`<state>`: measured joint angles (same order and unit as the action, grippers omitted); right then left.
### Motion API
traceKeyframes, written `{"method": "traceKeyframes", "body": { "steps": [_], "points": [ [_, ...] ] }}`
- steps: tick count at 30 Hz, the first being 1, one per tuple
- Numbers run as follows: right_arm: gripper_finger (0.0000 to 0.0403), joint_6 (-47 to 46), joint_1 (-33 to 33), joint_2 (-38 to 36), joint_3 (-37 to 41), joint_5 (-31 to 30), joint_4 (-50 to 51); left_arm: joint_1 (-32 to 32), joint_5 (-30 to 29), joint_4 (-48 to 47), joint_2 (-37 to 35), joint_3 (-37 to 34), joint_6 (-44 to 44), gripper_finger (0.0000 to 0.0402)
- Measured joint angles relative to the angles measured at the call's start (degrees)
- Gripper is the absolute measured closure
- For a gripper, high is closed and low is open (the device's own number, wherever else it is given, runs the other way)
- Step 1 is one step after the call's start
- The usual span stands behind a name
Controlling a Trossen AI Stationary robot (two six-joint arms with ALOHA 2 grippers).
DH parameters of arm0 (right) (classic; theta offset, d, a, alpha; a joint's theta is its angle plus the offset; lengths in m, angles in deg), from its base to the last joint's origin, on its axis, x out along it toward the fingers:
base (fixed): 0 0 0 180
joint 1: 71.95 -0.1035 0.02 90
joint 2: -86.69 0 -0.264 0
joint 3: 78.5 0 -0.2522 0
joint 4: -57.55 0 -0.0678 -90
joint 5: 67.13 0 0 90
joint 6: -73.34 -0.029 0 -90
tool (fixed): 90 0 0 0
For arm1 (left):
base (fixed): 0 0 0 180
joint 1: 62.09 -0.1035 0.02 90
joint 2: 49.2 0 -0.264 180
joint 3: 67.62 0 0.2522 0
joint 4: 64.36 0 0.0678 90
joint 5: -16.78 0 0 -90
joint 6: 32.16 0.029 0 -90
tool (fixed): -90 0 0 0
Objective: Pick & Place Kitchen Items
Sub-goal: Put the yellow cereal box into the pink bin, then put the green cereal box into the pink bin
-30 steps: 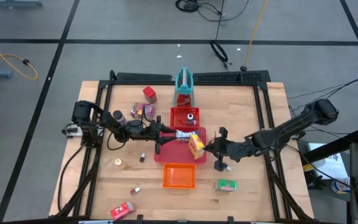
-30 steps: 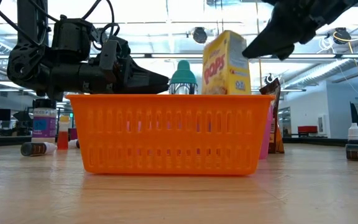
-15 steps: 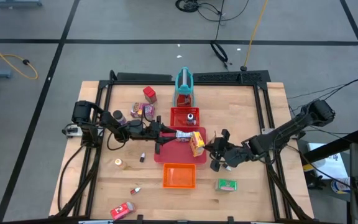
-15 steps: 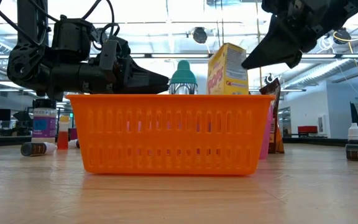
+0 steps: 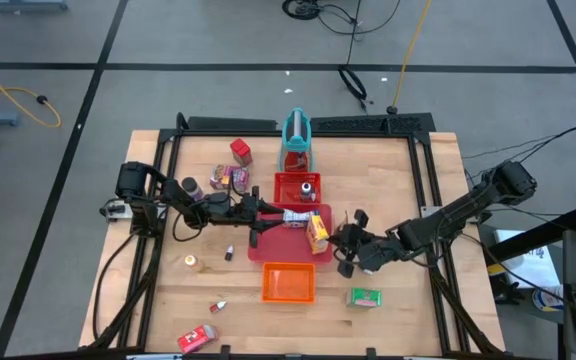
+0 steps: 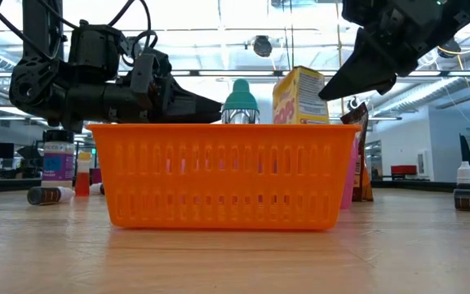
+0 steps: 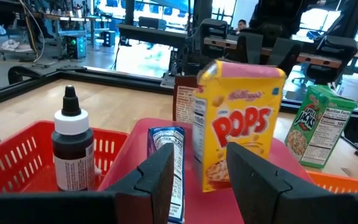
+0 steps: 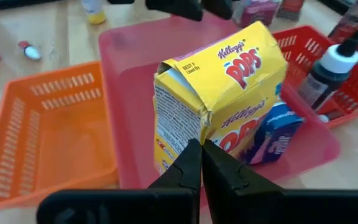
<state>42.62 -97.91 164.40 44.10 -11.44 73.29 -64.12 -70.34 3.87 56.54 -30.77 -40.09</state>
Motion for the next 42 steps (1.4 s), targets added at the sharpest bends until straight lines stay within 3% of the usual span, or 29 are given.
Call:
{"method": "traceKeyframes", "body": {
  "steps": [9, 20, 30, 42],
  "points": [
    [0.0367, 0.0, 0.1, 0.0, 0.0, 1.5, 0.2, 0.0, 0.0, 0.0, 0.0, 0.0, 0.0, 0.0254],
    [0.0293, 1.9, -0.2, -0.6, 0.0, 1.6, 0.4, 0.0, 0.0, 0.0, 0.0, 0.0, 0.0, 0.0254],
    [0.0298, 6.0, -4.1, -7.0, 0.0, 2.0, 1.4, 0.0, 0.0, -0.1, 0.0, 0.0, -0.1, 0.0254],
    [0.0302, -1.9, -7.9, -13.7, 0.0, 22.1, 3.9, 0.0, 0.0, -0.4, 0.0, 0.0, -0.1, 0.0254]
  ]
}}
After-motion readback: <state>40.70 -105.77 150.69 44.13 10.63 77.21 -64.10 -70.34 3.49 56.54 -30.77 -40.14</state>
